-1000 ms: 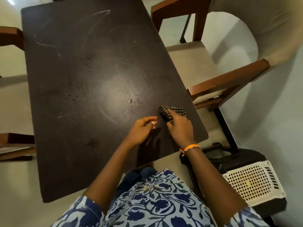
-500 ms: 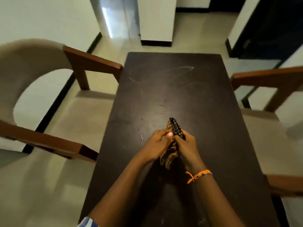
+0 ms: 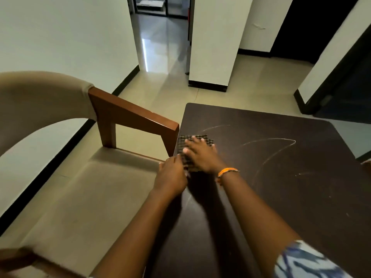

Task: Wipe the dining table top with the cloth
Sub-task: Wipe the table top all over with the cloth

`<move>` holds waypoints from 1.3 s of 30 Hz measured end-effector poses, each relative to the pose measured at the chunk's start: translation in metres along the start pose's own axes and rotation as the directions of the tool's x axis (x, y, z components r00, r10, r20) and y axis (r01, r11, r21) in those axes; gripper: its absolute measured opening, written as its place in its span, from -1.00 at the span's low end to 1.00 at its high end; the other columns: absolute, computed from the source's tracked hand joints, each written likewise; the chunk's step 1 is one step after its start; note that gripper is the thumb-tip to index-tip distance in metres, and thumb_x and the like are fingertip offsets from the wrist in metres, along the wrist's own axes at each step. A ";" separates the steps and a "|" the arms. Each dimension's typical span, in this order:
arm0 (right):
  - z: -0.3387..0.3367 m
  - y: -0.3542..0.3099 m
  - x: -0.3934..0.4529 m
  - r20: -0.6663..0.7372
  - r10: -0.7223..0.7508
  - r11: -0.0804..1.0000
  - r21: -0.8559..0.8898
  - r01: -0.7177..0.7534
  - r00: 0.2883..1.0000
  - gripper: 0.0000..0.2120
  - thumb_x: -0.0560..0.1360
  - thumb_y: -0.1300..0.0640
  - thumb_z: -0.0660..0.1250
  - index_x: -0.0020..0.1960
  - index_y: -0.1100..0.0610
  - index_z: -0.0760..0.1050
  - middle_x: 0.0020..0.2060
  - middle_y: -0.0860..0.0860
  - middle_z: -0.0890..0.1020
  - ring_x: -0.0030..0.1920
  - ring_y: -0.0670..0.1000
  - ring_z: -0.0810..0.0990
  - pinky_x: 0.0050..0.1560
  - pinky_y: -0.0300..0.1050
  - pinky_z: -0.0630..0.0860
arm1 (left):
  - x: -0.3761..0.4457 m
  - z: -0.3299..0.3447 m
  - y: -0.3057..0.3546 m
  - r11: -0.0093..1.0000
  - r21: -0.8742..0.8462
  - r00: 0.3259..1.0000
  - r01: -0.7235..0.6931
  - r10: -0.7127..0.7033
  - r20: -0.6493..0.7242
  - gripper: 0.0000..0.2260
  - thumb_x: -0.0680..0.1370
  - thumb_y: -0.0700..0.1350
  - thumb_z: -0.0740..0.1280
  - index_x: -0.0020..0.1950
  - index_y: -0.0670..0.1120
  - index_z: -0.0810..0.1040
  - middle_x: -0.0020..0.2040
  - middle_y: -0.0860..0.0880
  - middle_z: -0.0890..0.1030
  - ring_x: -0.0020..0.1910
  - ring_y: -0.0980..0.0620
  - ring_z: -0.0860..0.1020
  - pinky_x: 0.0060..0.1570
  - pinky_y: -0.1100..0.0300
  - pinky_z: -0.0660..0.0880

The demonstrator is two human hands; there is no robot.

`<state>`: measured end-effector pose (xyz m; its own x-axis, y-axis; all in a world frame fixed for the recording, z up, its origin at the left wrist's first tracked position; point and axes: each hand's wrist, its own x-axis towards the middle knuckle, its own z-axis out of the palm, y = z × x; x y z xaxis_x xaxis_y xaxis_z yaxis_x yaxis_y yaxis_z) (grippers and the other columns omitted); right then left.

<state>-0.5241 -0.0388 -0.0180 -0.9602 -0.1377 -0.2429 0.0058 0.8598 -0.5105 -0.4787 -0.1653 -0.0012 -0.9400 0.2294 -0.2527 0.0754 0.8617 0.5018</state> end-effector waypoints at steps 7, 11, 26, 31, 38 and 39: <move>0.040 0.027 0.070 -0.166 -0.091 0.946 -0.323 0.033 0.982 -0.49 0.62 -0.11 -0.07 0.53 -0.09 -0.09 0.55 -0.08 -0.07 0.54 0.05 -0.14 0.47 0.20 -0.23 | 0.063 0.026 -0.018 0.999 0.032 0.998 -0.017 0.019 -0.064 -0.47 0.58 -0.23 0.16 0.51 -0.12 0.03 0.52 -0.10 0.13 0.52 -0.06 0.03 0.49 0.01 -0.04; 0.010 0.061 0.093 -0.218 -0.022 0.945 -0.322 -0.051 0.976 -0.50 0.62 -0.11 -0.07 0.52 -0.11 -0.06 0.55 -0.06 -0.07 0.54 0.04 -0.12 0.47 0.19 -0.20 | 0.098 0.018 -0.005 0.996 0.068 0.998 -0.058 0.059 -0.013 -0.37 0.57 -0.17 0.22 0.52 -0.18 -0.08 0.55 -0.13 0.01 0.53 -0.08 -0.07 0.48 0.03 -0.05; -0.022 0.077 0.140 -0.286 0.200 0.921 -0.272 -0.279 0.937 -0.51 0.62 -0.11 -0.06 0.53 -0.13 -0.05 0.55 0.03 -0.08 0.54 0.13 -0.14 0.48 0.19 -0.18 | 0.133 0.004 0.000 0.967 0.247 0.984 -0.058 0.015 0.175 -0.30 0.43 0.01 0.43 0.42 -0.26 0.22 0.53 -0.21 0.03 0.45 -0.24 0.20 0.36 -0.04 0.25; 0.000 0.029 0.180 -0.111 -0.060 0.950 -0.310 0.023 0.992 -0.52 0.61 -0.09 -0.03 0.51 -0.16 0.00 0.55 -0.01 -0.07 0.54 0.09 -0.14 0.48 0.16 -0.21 | 0.139 0.003 0.010 0.943 0.330 0.977 -0.049 -0.023 0.211 -0.42 0.45 -0.02 0.41 0.38 -0.21 0.32 0.49 -0.25 0.12 0.41 -0.28 0.25 0.31 -0.06 0.31; -0.062 0.128 0.156 -0.305 0.230 0.906 -0.279 -0.317 0.924 -0.52 0.61 -0.13 -0.05 0.51 -0.17 -0.03 0.55 0.01 -0.03 0.54 0.10 -0.07 0.49 0.17 -0.11 | 0.138 0.006 0.009 0.946 0.321 0.982 -0.041 -0.021 0.186 -0.30 0.46 0.03 0.39 0.44 -0.26 0.18 0.54 -0.22 -0.05 0.46 -0.27 0.18 0.33 -0.05 0.31; -0.071 0.144 0.151 -0.343 0.320 0.884 -0.228 -0.408 0.883 -0.51 0.61 -0.13 -0.05 0.52 -0.17 -0.03 0.55 0.04 -0.04 0.54 0.12 -0.08 0.49 0.17 -0.12 | 0.138 0.007 0.007 0.950 0.310 0.982 -0.043 -0.016 0.186 -0.31 0.45 0.04 0.39 0.44 -0.25 0.20 0.54 -0.21 -0.05 0.46 -0.27 0.19 0.31 -0.05 0.33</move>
<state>-0.6879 0.0989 -0.0698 -0.9421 0.3214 -0.0951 0.3334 0.9283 -0.1645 -0.6056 -0.1243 -0.0381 -0.8628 0.2960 -0.4099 0.2154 0.9487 0.2315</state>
